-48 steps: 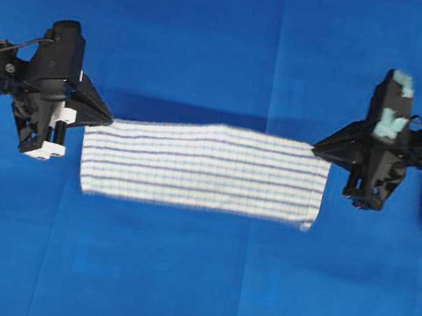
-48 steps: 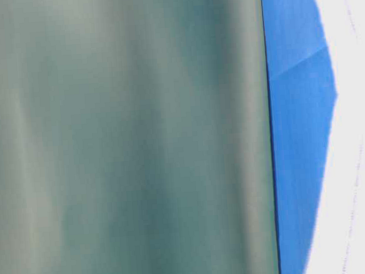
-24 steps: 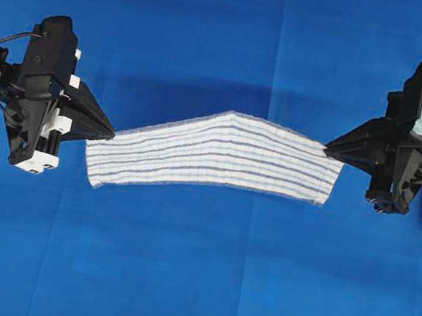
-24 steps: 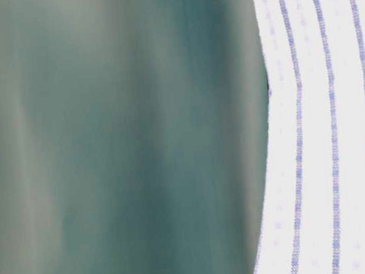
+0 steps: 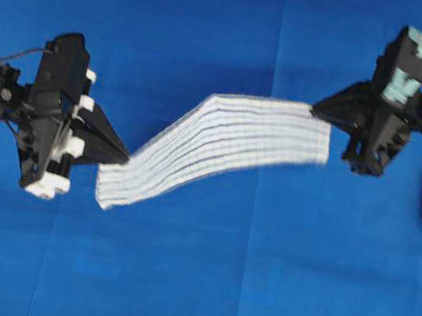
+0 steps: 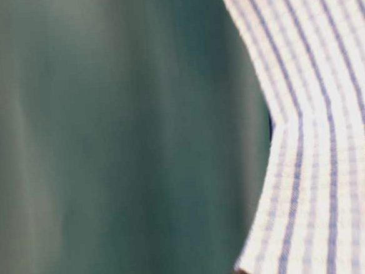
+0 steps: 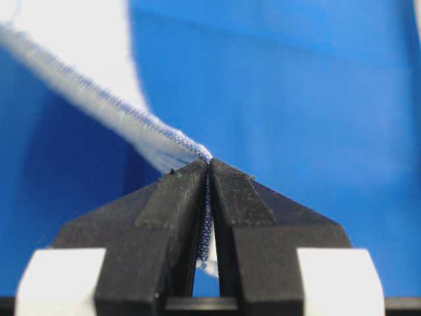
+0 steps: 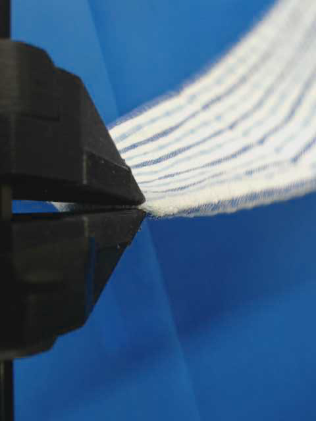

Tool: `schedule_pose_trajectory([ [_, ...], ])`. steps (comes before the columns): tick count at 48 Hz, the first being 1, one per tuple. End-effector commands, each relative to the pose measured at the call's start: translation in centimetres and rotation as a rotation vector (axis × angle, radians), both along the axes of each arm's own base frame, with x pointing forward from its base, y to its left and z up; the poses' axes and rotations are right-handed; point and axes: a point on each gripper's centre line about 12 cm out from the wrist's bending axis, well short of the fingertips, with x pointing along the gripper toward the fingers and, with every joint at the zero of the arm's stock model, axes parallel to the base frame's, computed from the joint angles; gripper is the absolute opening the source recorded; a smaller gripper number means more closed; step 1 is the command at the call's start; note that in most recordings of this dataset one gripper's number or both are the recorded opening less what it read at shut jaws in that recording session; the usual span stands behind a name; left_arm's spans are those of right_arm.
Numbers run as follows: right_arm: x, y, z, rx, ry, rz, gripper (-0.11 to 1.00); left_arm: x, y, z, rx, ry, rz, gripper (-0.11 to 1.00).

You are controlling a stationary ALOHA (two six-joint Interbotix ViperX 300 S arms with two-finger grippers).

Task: Fold the blue towel.
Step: 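Lift the strip and rotate it vertical, right gripper moving to the top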

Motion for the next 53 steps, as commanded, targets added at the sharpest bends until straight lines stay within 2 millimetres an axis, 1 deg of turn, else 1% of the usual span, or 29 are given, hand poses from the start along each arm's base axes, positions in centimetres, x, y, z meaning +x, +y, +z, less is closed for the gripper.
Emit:
schedule_pose_trajectory([
  [1,1.2,-1.4,1.1,-0.033,-0.02,-0.024,0.01,1.2,-1.0,1.8,-0.017,-0.079,-0.019,0.02],
  [6,2.2,-3.2,1.2,-0.064,-0.005,-0.052,0.01,2.6,-1.7,2.0,-0.025,-0.098,-0.03,0.02],
  [18,4.9,-6.5,1.7,-0.128,0.004,-0.086,0.01,6.0,-2.6,1.5,-0.025,-0.098,-0.035,0.02],
  [33,7.4,-9.8,2.5,-0.185,-0.01,-0.115,0.01,10.5,-3.6,1.4,-0.031,-0.133,-0.036,0.02],
  [43,8.0,-11.0,2.8,-0.215,-0.009,-0.122,0.01,12.4,-4.0,1.4,-0.035,-0.154,-0.037,0.02],
  [53,6.7,-11.7,2.8,-0.221,0.0,-0.148,0.01,14.9,-4.5,0.9,-0.038,-0.169,-0.036,0.02],
])
